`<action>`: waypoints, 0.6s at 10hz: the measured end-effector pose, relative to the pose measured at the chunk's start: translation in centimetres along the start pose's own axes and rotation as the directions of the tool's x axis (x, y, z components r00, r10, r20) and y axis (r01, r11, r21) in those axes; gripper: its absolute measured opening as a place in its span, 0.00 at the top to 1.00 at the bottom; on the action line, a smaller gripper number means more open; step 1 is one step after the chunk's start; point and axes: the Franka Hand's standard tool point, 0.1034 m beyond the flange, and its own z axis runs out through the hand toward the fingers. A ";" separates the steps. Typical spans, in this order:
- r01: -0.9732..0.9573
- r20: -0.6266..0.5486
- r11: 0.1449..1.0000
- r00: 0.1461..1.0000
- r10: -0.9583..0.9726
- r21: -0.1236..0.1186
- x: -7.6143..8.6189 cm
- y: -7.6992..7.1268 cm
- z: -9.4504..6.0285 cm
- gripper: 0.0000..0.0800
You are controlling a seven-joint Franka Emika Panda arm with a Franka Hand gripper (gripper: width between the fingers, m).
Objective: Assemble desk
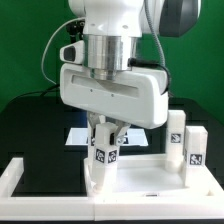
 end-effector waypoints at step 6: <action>-0.736 0.084 0.676 0.677 0.731 0.044 0.4 0.4 0.1 0.64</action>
Offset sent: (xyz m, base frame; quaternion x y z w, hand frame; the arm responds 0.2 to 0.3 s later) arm 0.0104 0.0062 -0.0057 0.1897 -0.0667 0.4260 0.8821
